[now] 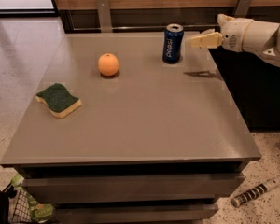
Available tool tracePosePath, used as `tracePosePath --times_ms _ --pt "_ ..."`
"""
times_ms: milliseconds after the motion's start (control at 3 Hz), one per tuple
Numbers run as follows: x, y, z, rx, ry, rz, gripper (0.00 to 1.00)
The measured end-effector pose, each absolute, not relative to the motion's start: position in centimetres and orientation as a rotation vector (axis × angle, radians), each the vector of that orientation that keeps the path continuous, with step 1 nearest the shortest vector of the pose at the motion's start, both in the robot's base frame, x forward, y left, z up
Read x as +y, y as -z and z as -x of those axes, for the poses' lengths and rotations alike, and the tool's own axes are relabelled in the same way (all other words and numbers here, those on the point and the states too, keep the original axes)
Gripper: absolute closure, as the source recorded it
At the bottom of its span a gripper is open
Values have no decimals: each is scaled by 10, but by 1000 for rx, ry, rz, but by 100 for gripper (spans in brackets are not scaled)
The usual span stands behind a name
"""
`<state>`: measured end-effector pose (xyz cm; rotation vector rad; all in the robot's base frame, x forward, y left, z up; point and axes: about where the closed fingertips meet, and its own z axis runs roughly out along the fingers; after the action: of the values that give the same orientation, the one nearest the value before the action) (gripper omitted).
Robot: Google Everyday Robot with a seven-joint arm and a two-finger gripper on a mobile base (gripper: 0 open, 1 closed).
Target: Knock pepsi can over
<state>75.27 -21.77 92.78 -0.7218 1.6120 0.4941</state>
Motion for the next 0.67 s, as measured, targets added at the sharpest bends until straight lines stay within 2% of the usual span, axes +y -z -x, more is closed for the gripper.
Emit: tracePosePath --times_ms 667 --pt "-182 -908 -777 1607 -579 761 0"
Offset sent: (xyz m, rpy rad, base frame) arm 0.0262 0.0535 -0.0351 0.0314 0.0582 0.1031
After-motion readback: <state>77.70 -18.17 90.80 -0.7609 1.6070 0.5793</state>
